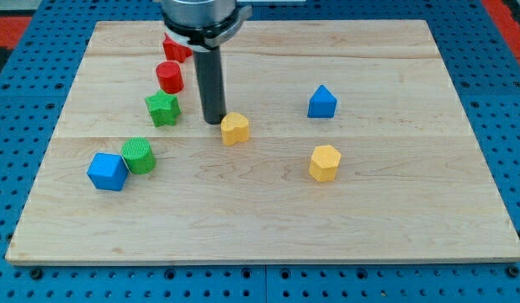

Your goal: Push the yellow heart to the top of the yellow hexagon

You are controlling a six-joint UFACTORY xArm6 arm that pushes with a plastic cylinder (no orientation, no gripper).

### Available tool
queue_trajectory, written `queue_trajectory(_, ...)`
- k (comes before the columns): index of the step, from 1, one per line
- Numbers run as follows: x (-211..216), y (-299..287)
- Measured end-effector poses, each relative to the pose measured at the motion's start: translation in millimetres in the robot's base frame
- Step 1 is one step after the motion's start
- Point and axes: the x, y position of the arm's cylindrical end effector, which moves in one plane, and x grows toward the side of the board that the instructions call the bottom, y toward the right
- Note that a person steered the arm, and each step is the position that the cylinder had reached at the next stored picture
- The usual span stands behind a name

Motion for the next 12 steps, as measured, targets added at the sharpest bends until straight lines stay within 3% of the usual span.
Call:
queue_trajectory(1,3,-4)
queue_trajectory(3,6,56)
queue_trajectory(6,43,19)
queue_trajectory(9,43,97)
queue_trajectory(12,47,129)
